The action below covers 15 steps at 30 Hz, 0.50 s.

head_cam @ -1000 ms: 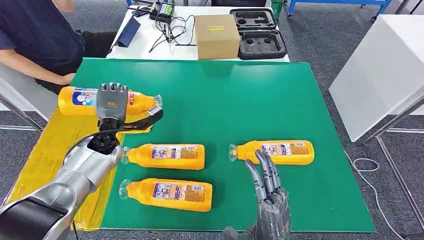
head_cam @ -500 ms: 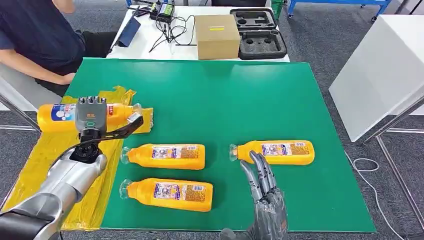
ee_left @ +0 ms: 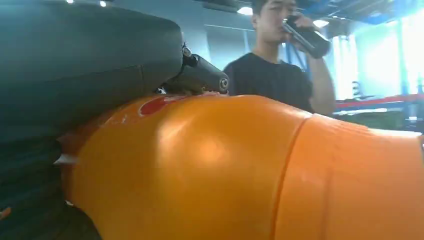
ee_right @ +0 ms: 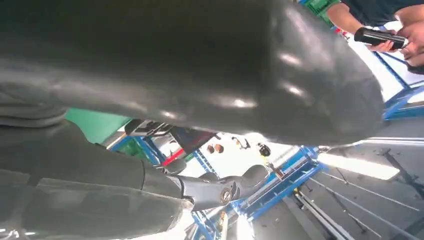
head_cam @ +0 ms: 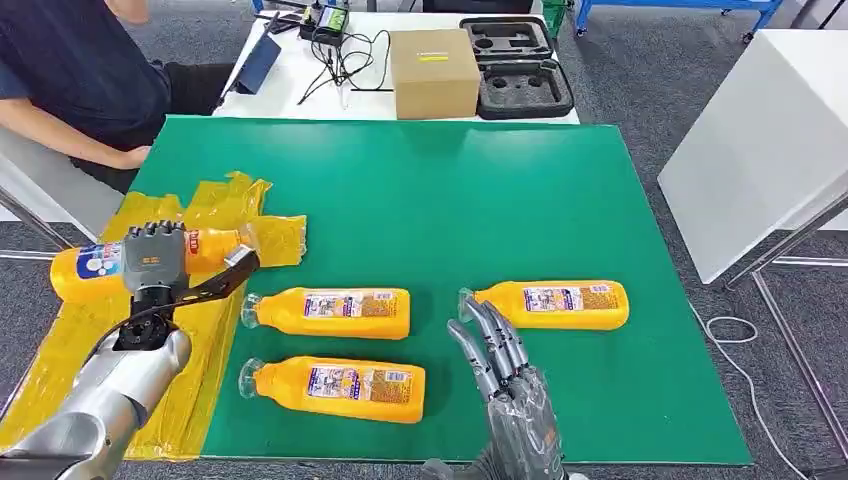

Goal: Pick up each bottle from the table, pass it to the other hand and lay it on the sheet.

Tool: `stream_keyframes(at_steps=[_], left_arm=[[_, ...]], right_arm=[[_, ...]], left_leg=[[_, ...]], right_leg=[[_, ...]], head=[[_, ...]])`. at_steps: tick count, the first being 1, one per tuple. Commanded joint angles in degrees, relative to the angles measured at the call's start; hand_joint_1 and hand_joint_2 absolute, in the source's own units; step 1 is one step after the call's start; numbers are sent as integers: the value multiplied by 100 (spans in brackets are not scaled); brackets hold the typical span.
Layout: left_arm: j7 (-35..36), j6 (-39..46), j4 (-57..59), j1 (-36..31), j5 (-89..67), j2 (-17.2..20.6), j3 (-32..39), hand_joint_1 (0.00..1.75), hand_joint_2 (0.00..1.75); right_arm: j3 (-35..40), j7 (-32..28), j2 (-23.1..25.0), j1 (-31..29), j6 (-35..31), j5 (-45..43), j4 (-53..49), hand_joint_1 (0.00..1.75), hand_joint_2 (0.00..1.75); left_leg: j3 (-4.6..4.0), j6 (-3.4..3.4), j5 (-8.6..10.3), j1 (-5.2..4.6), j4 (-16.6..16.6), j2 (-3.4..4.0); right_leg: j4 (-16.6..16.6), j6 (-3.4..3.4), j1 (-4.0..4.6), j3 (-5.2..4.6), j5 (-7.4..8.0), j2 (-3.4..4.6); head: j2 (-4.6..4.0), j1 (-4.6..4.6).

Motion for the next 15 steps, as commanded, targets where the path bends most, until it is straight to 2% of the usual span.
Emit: stream_keyframes(at_steps=[1,4,5,13,15], left_arm=[[-189,63,168,-95,30,-171,516,147,175],[-189,63,168,-95,30,-171,516,147,175],[-304,84,168,-76,37,-188,535,155,175],[-345,114,174,-50,4,-261,531,155,175],[-454,138,185,-34,-26,-338,528,166,175]], right_arm=[[-55,-17,21,-102,86,-37,36,0,0],[-55,-17,21,-102,86,-37,36,0,0],[-66,-9,29,-99,97,-37,34,0,0],[-74,1,46,-95,107,-30,33,0,0],[-87,12,64,-85,117,-15,28,0,0]], left_leg=[[6,-10,-3,4,0,2],[5,-13,-4,6,3,-5],[12,-18,-8,10,5,-4],[5,-11,-3,6,3,-2],[5,-12,-4,7,4,-4]], right_leg=[[-3,-7,4,9,-2,-5],[-4,-8,7,11,-3,-9],[-4,-12,11,19,-6,-10],[-3,-7,7,9,-2,-5],[-4,-7,9,10,-2,-8]], head=[[2,-2],[2,0],[2,-2],[2,0],[2,-2]])
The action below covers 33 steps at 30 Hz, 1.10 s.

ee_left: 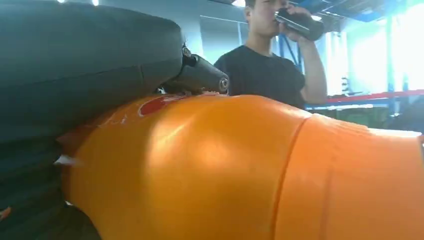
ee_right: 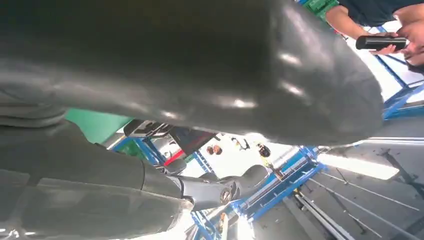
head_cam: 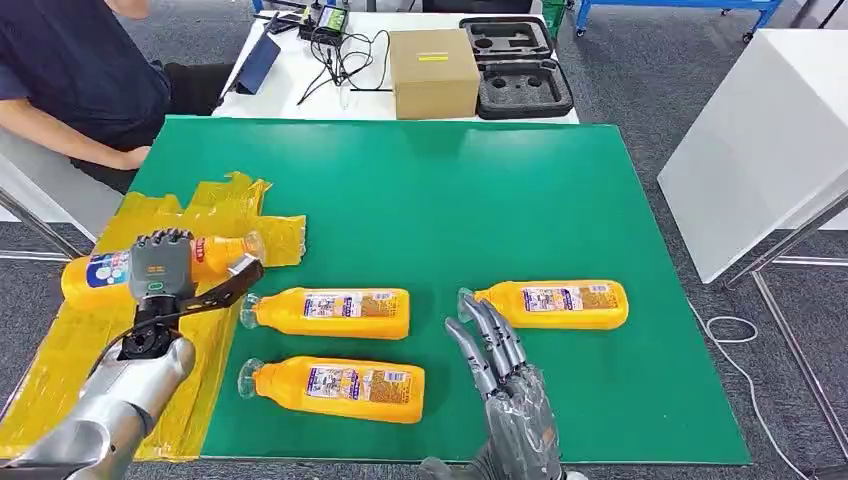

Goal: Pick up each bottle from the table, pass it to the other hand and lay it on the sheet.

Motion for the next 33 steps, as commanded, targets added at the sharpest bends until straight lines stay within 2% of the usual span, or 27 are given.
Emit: stream_keyframes(at_steps=[1,7,12,13,14,15,17,21,22,33], left_arm=[[-148,33,193,-180,-58,-254,216,166,175],[-220,32,262,-165,-58,-399,161,168,175],[-345,43,345,-136,-15,-427,247,159,175],[-335,28,355,-136,-9,-432,260,148,175],[-307,-8,378,-140,-24,-440,260,24,175],[-273,-41,391,-147,-29,-454,308,0,175],[-343,-221,411,-165,-13,-483,368,0,175],[-356,-313,434,-188,-71,-502,293,0,175],[-298,-377,442,-191,-71,-486,241,0,0],[-512,-299,389,-112,96,-430,571,0,0]], right_arm=[[-66,25,3,-77,39,-9,37,0,0],[-79,35,11,-51,51,-2,38,0,0],[-97,6,-16,-55,41,-79,90,0,0],[-97,1,-14,-64,44,-85,99,0,0],[-100,-4,-10,-74,49,-98,116,0,0],[-107,-13,-6,-79,50,-120,126,0,0],[-116,-11,-3,-73,49,-122,124,0,0],[-113,9,-16,-46,65,-108,109,0,0],[-108,10,-26,-51,73,-114,115,0,0],[-98,-39,-68,-59,112,-195,185,0,0]], left_leg=[[3,-9,-2,6,2,-3],[10,-14,-5,8,2,-10],[20,-20,-11,12,2,3],[13,-16,-6,9,0,-1],[20,-21,-10,14,2,-1],[7,-12,-3,5,-1,-1],[23,-23,-11,17,4,0],[4,-10,-2,6,1,-1],[14,-17,-8,13,4,-2],[17,-17,-8,12,-1,4]], right_leg=[[-3,-6,6,7,-2,-8],[-5,-9,8,19,-6,-16],[-6,-14,12,28,-7,-6],[-6,-11,9,20,-5,-7],[-8,-14,14,29,-7,-10],[-5,-8,5,11,-2,-6],[-8,-17,18,32,-8,-9],[-4,-6,6,8,-1,-6],[-6,-11,13,22,-5,-9],[-9,-13,12,24,-4,-3]], head=[[0,0],[0,0],[0,0],[0,0],[0,0],[0,0],[-2,0],[0,2],[0,-2],[0,0]])
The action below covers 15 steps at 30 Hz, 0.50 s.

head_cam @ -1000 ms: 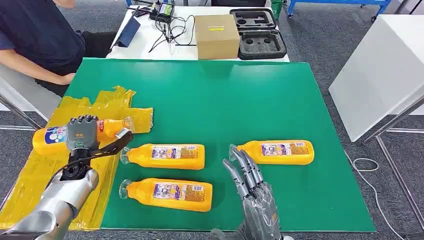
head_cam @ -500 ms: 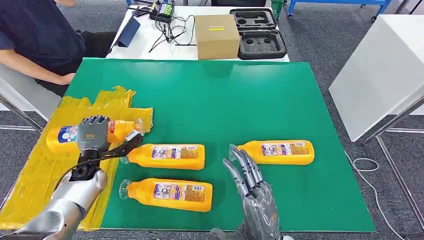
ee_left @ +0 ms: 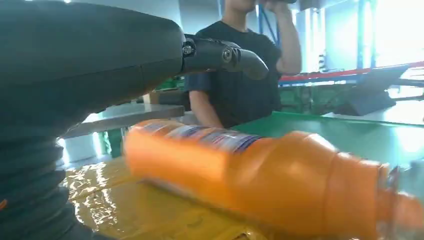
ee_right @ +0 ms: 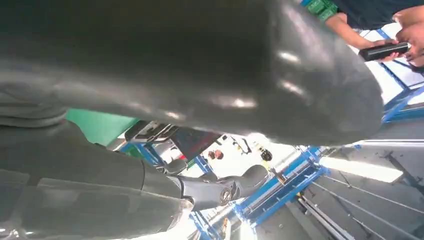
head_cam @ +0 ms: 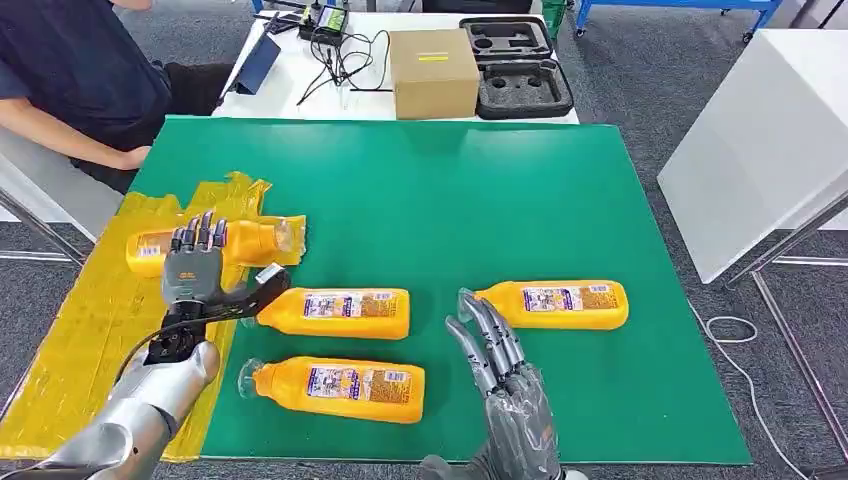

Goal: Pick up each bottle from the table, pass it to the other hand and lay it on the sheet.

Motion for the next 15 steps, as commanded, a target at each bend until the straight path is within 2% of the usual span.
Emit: stream_keyframes(at_steps=[1,5,10,13,15], left_arm=[[-35,-3,284,-171,37,0,287,0,0],[-35,-3,284,-171,37,0,287,0,0],[-395,182,204,-153,369,-3,718,0,0],[-1131,343,-384,-99,1039,-86,1327,0,0],[-1989,343,-1016,-82,1710,-237,1974,0,0]], right_arm=[[-85,-8,-97,-64,23,-44,185,0,0],[-85,-8,-97,-64,23,-44,185,0,0],[-152,-35,-39,-89,103,-67,253,0,0],[-256,33,27,-89,243,7,319,0,0],[-302,244,91,-126,438,265,416,0,0]], left_leg=[[16,-16,-6,10,-1,5],[12,-14,-5,9,0,5],[18,-17,-8,13,0,8],[15,-17,-7,13,1,6],[0,-10,-1,9,2,4]], right_leg=[[-7,-11,10,19,-3,-2],[-7,-10,9,15,-2,-1],[-8,-12,13,22,-3,0],[-7,-12,13,20,-3,-2],[-5,-7,9,3,2,-1]], head=[[2,0],[2,0],[2,0],[2,0],[2,0]])
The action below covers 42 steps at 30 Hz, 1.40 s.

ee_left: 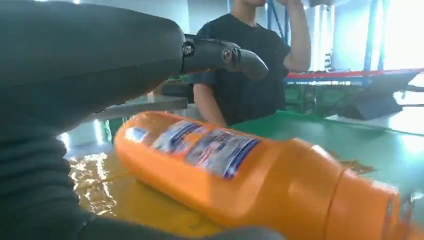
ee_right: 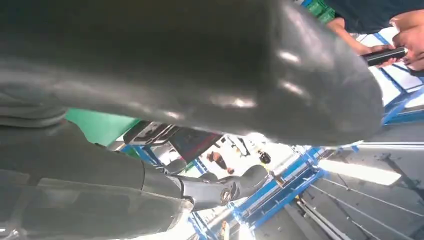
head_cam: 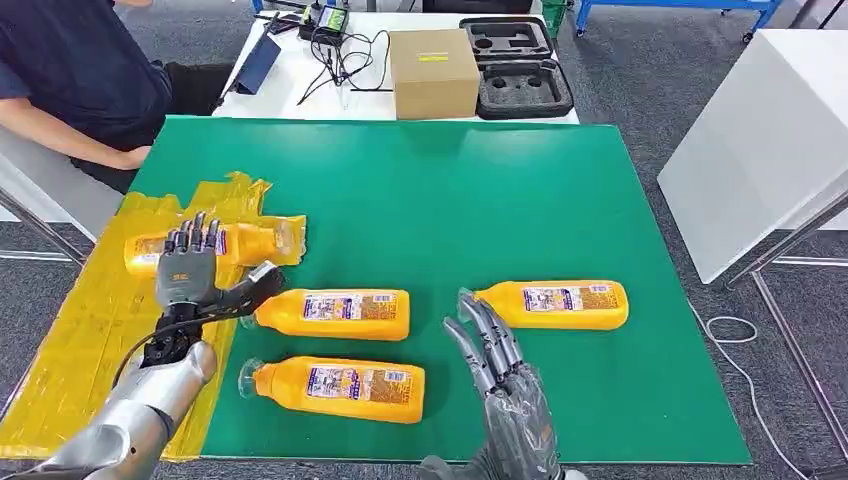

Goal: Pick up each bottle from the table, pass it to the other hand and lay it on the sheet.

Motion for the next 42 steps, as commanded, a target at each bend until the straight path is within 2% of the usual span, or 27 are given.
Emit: stream_keyframes(at_steps=[1,2,3,4,6,8,11,14,19,25,38,42], left_arm=[[-2148,149,-1085,-295,1845,-294,1977,0,0],[-2847,58,-1299,-445,2802,-378,2232,0,0],[-2877,-261,-1712,-439,3192,-370,2117,0,0],[-2742,-642,-2472,-308,3656,-405,1966,0,0],[-2617,-1416,-3659,-150,4871,-466,1910,0,0],[-2380,-1659,-4383,-15,5242,-337,1678,0,0],[-2365,-1670,-4774,185,5589,-203,1524,0,0],[-2411,-1658,-4840,342,5730,-120,1481,0,0],[-2570,-1627,-4576,468,6007,-7,1593,0,0],[-2640,-1635,-4503,437,6054,-7,1560,0,0],[-2794,-1524,-4421,468,6245,-19,1460,0,0],[-2820,-1501,-4444,492,6280,-2,1478,0,0]], right_arm=[[-277,527,162,-202,570,567,557,0,0],[-232,722,189,-272,731,729,698,0,0],[-143,817,191,-358,801,755,863,0,0],[-22,932,180,-463,871,810,1106,0,175],[196,1368,189,-657,1044,1247,1615,0,175],[409,1574,221,-820,1038,1344,2098,0,175],[664,1847,198,-959,1144,1517,2454,0,175],[827,2041,199,-1035,1338,1521,2776,0,175],[1051,1959,273,-1219,1229,1298,3413,0,175],[1120,1961,277,-1262,1230,1280,3437,0,175],[1291,1849,701,-1618,1175,1144,4281,0,175],[1313,1717,662,-1757,1267,1098,4466,0,175]], left_leg=[[2,-17,-5,15,7,1],[-6,-13,-2,15,9,-6],[-12,-12,1,15,10,-11],[-4,-19,-3,21,14,-12],[-6,-19,-3,23,14,0],[-5,-18,0,23,9,18],[7,-17,-1,18,-1,24],[21,-18,-5,17,-6,31],[32,-22,-5,17,-11,25],[25,-24,-4,17,-4,8],[15,-17,0,10,-4,2],[14,-15,1,10,-4,6]], right_leg=[[-4,-12,15,9,-2,-7],[-3,-9,15,3,0,-12],[-2,-8,16,-3,1,-17],[-2,-13,21,6,-2,-20],[-4,-13,23,2,3,-7],[-7,-11,22,-2,8,7],[-9,-9,17,5,8,18],[-11,-10,15,18,6,27],[-15,-13,16,31,2,20],[-8,-15,16,28,-2,3],[-3,-9,9,16,-2,-1],[-3,-8,8,13,0,4]], head=[[0,0],[0,0],[0,0],[0,2],[0,0],[0,0],[0,2],[0,0],[0,2],[0,2],[0,2],[0,2]])
